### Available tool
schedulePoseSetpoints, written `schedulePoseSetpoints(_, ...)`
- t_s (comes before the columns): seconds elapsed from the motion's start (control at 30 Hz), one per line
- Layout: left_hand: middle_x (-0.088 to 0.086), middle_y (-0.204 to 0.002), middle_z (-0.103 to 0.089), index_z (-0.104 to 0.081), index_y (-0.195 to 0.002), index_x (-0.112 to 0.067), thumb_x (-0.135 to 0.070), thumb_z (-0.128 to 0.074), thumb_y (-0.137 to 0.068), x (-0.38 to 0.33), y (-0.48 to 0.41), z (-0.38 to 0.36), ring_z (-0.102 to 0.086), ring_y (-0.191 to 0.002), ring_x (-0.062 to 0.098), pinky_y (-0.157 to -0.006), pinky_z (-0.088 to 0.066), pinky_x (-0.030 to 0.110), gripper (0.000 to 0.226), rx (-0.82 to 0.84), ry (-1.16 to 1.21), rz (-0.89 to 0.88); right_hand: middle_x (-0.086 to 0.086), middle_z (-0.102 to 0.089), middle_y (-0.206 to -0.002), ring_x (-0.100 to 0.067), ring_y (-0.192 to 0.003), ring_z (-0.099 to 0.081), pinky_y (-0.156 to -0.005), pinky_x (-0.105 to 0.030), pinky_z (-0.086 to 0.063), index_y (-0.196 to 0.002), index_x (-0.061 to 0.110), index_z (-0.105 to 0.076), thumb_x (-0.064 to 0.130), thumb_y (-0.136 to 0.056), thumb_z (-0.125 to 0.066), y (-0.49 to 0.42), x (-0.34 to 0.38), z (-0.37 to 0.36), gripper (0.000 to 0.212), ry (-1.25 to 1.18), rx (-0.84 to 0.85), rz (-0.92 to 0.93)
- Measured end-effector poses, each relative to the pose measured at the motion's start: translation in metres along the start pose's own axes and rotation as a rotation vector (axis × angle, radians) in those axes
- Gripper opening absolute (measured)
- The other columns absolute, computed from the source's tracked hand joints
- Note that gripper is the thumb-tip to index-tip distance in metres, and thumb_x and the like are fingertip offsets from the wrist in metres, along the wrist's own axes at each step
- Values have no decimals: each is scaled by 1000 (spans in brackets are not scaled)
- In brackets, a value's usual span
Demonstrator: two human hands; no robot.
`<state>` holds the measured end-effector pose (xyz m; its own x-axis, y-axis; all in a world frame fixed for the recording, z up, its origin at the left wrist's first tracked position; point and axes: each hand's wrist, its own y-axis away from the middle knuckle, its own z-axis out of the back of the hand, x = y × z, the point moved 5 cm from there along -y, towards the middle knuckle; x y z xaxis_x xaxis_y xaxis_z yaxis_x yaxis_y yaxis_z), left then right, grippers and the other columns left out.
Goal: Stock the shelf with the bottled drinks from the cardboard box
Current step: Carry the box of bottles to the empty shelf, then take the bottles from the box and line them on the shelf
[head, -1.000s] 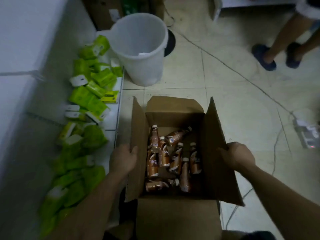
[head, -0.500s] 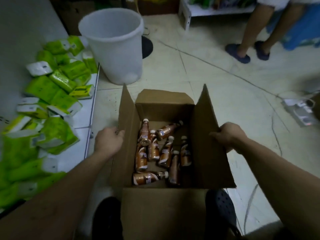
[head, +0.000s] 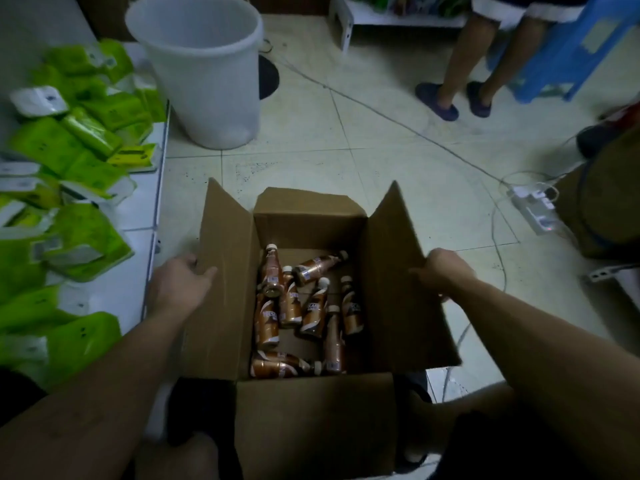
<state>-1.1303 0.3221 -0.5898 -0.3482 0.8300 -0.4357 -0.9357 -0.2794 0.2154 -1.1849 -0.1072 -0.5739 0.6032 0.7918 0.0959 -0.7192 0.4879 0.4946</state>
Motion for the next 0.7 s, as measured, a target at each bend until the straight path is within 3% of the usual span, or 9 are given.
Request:
schedulePoseSetpoints(0.07,17,-119,-63,-54,-128,-12,-23,-67,-83,-12,1,9,-59,-106,38,-82,-48,41,48,-116,-5,-21,-4,-60,-77,-17,-65,-60,-51,-28,-46,-93,10,-61,25,-88,-65,1,-16,4,17,73,-170,-89)
schedulePoseSetpoints(0.13,13,-125,-56,-49,-131,-15,-16,-65,-83,-44,0,7,-56,-110,33,-86,-47,45,51,-178,-127,-203,-8,-57,-93,-20,-81,-58,-64,-29,-47,-111,8,-54,18,-86,-63,2,-14,3,28,298,-371,-99)
schedulePoseSetpoints(0.2,5,-121,-56,-50,-126,-20,-17,-63,-84,-80,2,-19,-55,-106,25,-84,-46,40,45,-28,-261,-418,-12,-53,-108,-23,-95,-55,-80,-34,-50,-121,9,-46,18,-84,-62,4,5,-8,41,482,-432,4)
schedulePoseSetpoints(0.3,-1,-105,-57,-52,-119,-24,-23,-61,-83,-100,14,-82,-55,-90,17,-76,-47,33,37,369,-460,-514,-11,-57,-111,-23,-89,-62,-66,-31,-54,-131,11,-40,11,-88,-59,-1,40,-51,47,291,-204,181)
schedulePoseSetpoints(0.37,0,-98,-58,-54,-118,-18,-22,-61,-85,-85,18,-122,-59,-84,16,-77,-52,33,35,555,-440,-346,-9,-60,-117,-24,-97,-64,-72,-33,-55,-134,13,-42,13,-91,-57,-6,64,-88,45,142,-57,218)
schedulePoseSetpoints(0.43,0,-95,-60,-58,-115,-15,-22,-64,-85,-63,22,-154,-60,-85,15,-81,-53,33,31,664,-247,-72,-8,-63,-119,-25,-104,-63,-83,-36,-54,-131,15,-49,20,-92,-56,-12,78,-123,40,10,77,216)
schedulePoseSetpoints(0.5,5,-111,-58,-48,-130,-13,-22,-68,-82,-43,26,-181,-57,-102,21,-89,-49,36,52,665,-100,107,-9,-65,-116,-25,-101,-63,-82,-36,-54,-124,15,-53,22,-89,-59,-22,80,-158,37,-67,224,183)
schedulePoseSetpoints(0.6,15,-147,-31,-12,-149,-10,-25,-74,-77,-21,28,-211,-35,-133,33,-105,-34,43,96,613,-69,247,-9,-63,-116,-25,-103,-62,-81,-33,-52,-130,13,-48,22,-84,-69,-34,71,-201,51,-74,381,97)
schedulePoseSetpoints(0.7,18,-151,-25,-3,-150,-6,-28,-78,-74,-6,23,-236,-29,-136,34,-108,-32,43,109,571,-10,388,-6,-64,-106,-20,-95,-63,-86,-36,-53,-123,12,-52,32,-89,-63,-38,55,-239,41,-199,478,-85)
